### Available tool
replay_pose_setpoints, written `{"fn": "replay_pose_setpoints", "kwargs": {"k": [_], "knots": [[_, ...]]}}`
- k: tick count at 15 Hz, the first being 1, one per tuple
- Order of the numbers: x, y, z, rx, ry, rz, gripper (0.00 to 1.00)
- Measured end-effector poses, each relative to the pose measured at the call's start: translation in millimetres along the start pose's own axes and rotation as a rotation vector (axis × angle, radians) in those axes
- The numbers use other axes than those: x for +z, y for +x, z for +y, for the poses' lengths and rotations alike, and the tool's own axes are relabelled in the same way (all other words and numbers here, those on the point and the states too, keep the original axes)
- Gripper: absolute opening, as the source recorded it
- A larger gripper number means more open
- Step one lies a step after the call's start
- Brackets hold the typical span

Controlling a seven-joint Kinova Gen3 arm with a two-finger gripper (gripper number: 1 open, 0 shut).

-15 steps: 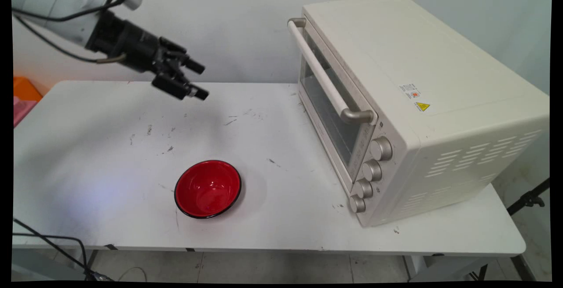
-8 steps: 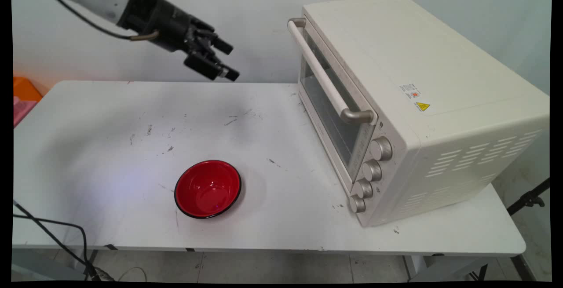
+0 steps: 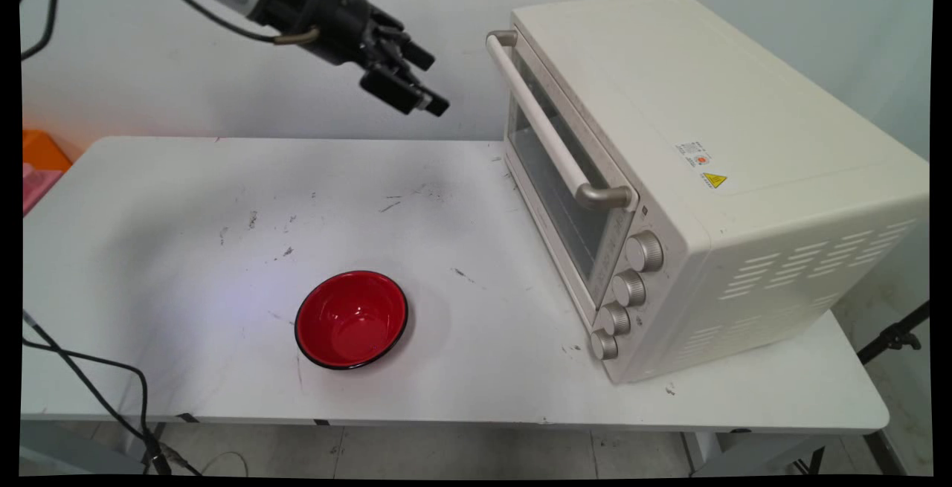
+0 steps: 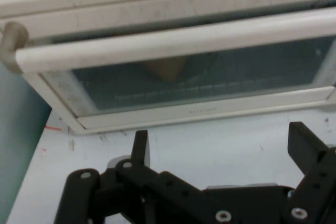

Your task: Open the oven

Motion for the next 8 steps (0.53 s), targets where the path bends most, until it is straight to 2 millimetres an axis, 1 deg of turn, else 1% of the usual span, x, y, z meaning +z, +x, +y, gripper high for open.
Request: {"fn": "replay_pose_setpoints", "kwargs": {"k": [4, 8], "knots": [[12, 19, 0, 0.002, 0.01, 0.005, 1.0], [29, 40, 1, 0.003, 0.021, 0.012, 1.0]]}}
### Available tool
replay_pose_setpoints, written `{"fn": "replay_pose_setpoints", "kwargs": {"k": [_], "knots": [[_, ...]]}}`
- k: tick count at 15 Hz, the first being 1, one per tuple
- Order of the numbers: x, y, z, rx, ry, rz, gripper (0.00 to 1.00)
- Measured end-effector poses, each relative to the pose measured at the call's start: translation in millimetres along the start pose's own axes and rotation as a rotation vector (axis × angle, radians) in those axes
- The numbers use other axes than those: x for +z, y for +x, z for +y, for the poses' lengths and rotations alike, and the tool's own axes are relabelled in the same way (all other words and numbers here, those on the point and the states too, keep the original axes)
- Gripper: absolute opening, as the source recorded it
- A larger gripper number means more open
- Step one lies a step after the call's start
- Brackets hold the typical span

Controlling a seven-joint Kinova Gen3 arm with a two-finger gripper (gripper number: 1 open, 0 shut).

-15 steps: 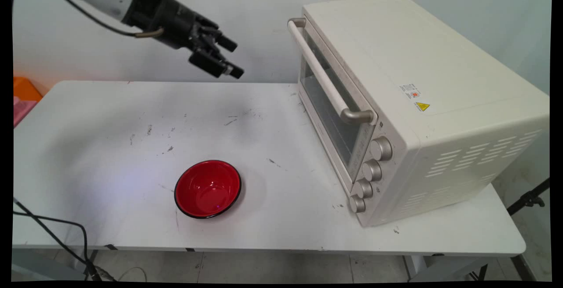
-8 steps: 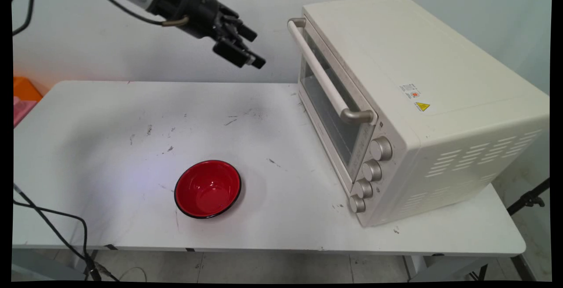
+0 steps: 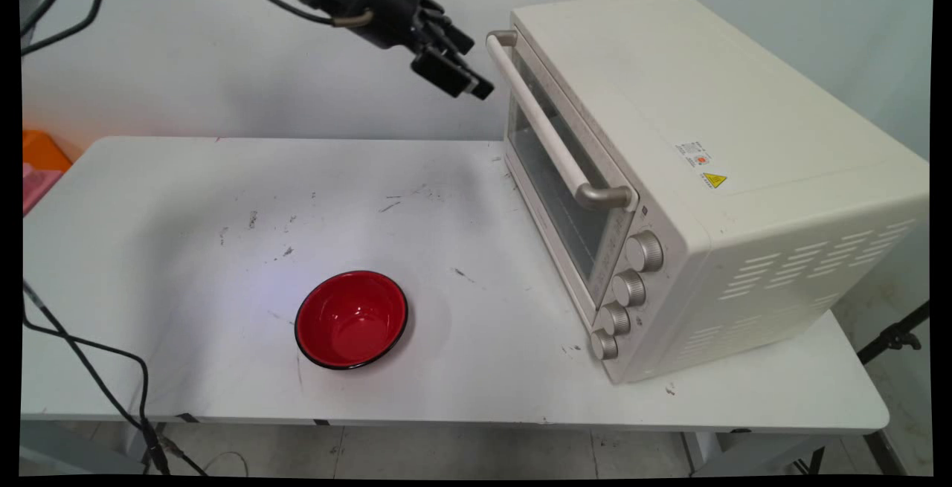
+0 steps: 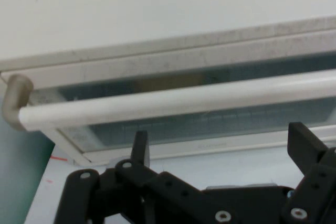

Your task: Open the oven

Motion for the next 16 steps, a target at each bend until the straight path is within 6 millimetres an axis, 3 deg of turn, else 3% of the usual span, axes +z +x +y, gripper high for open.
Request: {"fn": "replay_pose_setpoints", "kwargs": {"k": [13, 14, 16], "knots": [[45, 33, 1, -0.003, 0.018, 0.005, 1.0], [47, 34, 1, -0.003, 0.02, 0.005, 0.0], [53, 37, 1, -0.003, 0.023, 0.004, 0.0]]}}
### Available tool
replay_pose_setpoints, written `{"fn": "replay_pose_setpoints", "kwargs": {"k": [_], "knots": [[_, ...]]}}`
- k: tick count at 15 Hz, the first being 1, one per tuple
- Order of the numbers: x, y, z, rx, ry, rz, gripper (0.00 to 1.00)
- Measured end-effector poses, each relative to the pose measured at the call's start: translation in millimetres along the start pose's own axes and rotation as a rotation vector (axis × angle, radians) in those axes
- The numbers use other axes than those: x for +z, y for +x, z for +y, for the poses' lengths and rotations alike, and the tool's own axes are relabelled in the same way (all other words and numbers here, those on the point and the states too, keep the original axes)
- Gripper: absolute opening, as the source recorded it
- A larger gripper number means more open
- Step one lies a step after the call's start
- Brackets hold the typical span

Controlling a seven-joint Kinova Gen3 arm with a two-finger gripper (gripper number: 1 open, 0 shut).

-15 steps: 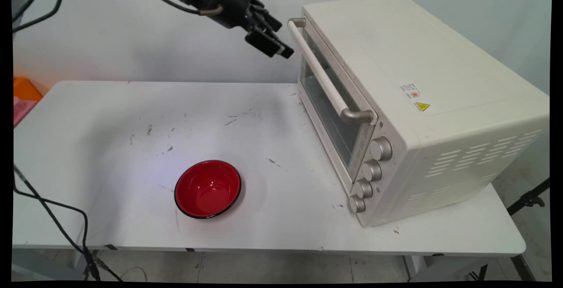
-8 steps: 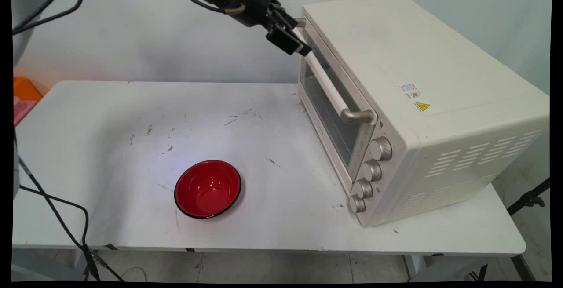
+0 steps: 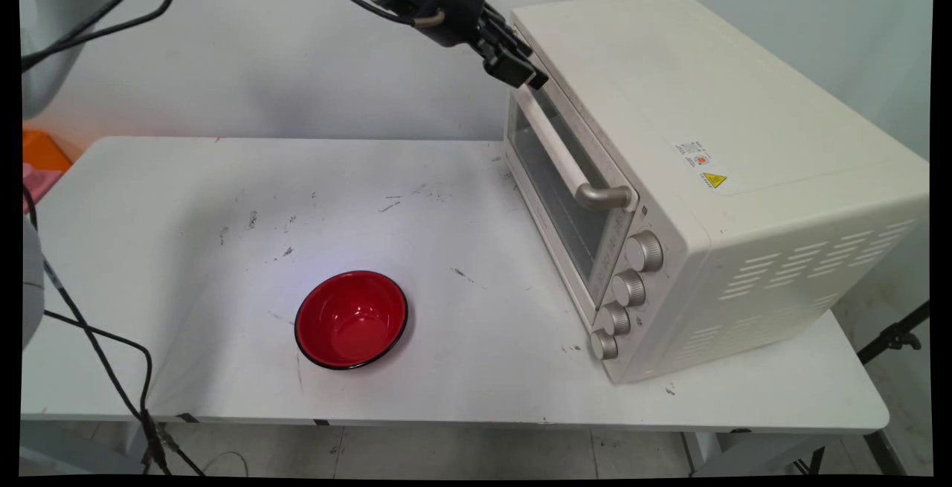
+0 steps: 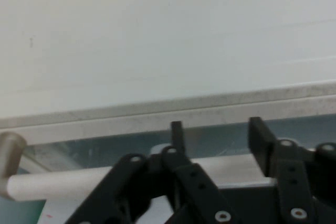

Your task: Open the oven

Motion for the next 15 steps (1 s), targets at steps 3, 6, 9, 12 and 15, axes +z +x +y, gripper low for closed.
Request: {"fn": "replay_pose_setpoints", "kwargs": {"k": [3, 6, 9, 12, 15], "knots": [[8, 2, 1, 0.002, 0.004, -0.004, 0.0], [15, 3, 2, 0.003, 0.007, -0.01, 0.0], [22, 3, 2, 0.002, 0.01, -0.018, 0.0], [27, 2, 2, 0.001, 0.014, -0.026, 0.0], [32, 0, 2, -0.001, 0.018, -0.037, 0.0]]}}
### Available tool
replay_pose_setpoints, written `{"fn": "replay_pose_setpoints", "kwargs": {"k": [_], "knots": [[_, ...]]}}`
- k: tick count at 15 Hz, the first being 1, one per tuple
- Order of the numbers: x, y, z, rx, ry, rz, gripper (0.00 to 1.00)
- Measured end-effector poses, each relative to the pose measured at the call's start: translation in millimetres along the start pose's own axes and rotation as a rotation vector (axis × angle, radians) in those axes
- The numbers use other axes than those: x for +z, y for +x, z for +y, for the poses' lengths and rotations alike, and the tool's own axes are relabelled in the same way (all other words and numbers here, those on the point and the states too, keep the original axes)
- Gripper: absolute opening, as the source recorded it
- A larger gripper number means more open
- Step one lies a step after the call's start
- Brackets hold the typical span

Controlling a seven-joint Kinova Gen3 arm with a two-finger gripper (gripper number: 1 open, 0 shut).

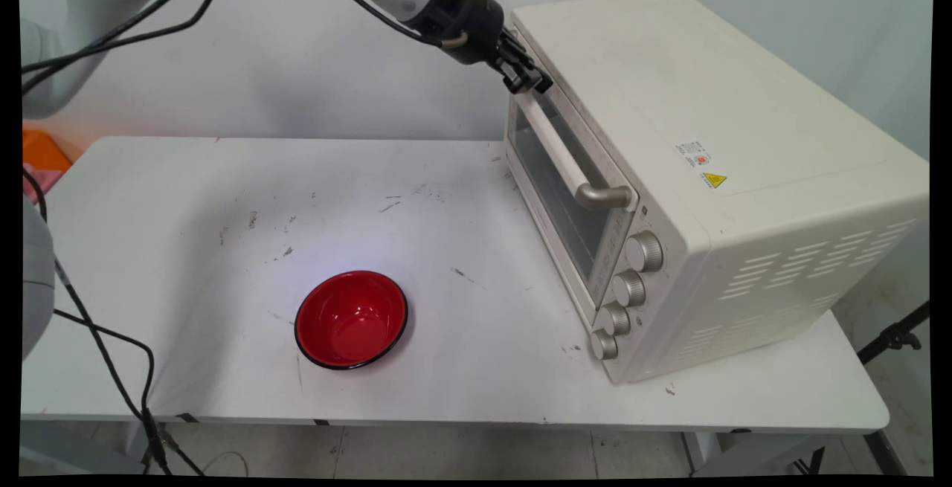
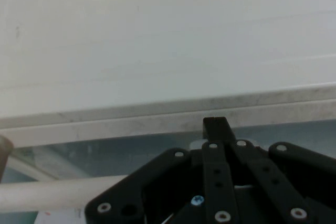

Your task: Open the oven

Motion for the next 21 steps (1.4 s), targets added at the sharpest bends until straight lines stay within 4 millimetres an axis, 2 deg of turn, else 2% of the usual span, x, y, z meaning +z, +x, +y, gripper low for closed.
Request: {"fn": "replay_pose_setpoints", "kwargs": {"k": [8, 21], "knots": [[4, -9, -1, -0.006, 0.009, -0.027, 0.0], [-19, -41, -6, -0.018, 0.013, -0.071, 0.0]]}}
